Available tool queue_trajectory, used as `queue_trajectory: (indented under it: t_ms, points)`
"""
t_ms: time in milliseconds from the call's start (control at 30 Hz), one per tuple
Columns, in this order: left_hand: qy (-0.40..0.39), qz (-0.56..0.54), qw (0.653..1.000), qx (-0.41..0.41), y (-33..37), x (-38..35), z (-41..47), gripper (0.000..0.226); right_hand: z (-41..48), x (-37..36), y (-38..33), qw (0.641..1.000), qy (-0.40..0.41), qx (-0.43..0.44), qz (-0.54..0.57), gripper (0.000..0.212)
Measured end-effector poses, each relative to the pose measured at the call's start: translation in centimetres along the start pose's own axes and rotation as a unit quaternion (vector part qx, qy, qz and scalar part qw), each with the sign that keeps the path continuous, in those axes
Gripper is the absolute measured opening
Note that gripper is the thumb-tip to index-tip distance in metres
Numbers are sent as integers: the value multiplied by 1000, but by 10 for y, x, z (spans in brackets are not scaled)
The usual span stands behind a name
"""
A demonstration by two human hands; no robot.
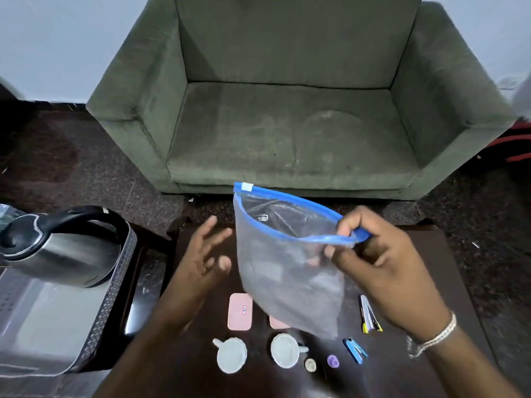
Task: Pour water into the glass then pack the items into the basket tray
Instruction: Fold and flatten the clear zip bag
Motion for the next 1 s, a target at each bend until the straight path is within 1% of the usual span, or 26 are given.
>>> queue_trajectory:
  t_ms: [33, 67, 100, 133, 167, 200, 267, 300, 367, 400, 467, 533, 633, 700, 800, 867, 933, 1000]
  points:
    - [-54, -13, 998, 12, -1, -4, 0, 116, 6, 7, -3, 999, -7, -12, 50, 25]
    - [-95, -36, 995, 18, -1, -9, -1, 108, 12, 12, -4, 995, -8, -29, 94, 25]
    - [-120, -64, 990, 22, -1, -14, -3, 95, 19, 17, -3, 991, -6, -43, 128, 25]
    - [-128, -85, 988, 23, 0, -20, -3, 81, 24, 21, 0, 987, 1, -52, 149, 24]
    - [-115, -101, 988, 20, 2, -24, -3, 68, 27, 23, 4, 985, 12, -60, 160, 24]
    - [-91, -118, 989, 16, 4, -27, -1, 57, 29, 25, 8, 984, 29, -72, 162, 31]
    - [-34, -145, 989, 10, 6, -28, 2, 45, 29, 22, 19, 976, 64, -113, 176, 56]
    - [-11, -150, 989, 9, 7, -28, 3, 37, 27, 19, 25, 970, 68, -135, 192, 64]
    - [9, -131, 991, -5, 8, -28, 6, 18, 19, 11, 39, 963, 61, -170, 200, 77]
    - [10, -116, 993, -15, 9, -29, 8, 14, 16, 8, 44, 961, 62, -183, 199, 81]
    - [16, -95, 995, -31, 11, -29, 11, 18, 10, 2, 51, 954, 76, -198, 211, 89]
    - [24, -89, 994, -49, 14, -28, 13, 29, 8, -1, 54, 949, 90, -204, 223, 94]
    - [44, -82, 993, -76, 16, -29, 13, 39, 7, -5, 57, 950, 94, -202, 219, 93]
    - [57, -86, 991, -90, 15, -30, 12, 39, 6, -10, 62, 946, 100, -215, 220, 82]
    - [59, -85, 990, -100, 15, -31, 13, 35, 8, -7, 69, 942, 142, -216, 214, 43]
    - [53, -64, 991, -107, 14, -30, 14, 39, 10, 2, 73, 946, 181, -199, 182, 25]
    - [48, -43, 991, -114, 14, -29, 15, 47, 13, 10, 75, 949, 197, -187, 162, 20]
    - [42, -16, 993, -111, 14, -30, 14, 48, 13, 13, 76, 957, 186, -175, 137, 23]
Point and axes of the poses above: each hand's wrist, its own z-axis towards the middle knuckle, its own x-axis out of the back of the hand, y = z × x, the point moved 3 cm from there along z, towards the middle knuckle, and after that the axes turned 7 degrees about y, right-handed, at the moved point
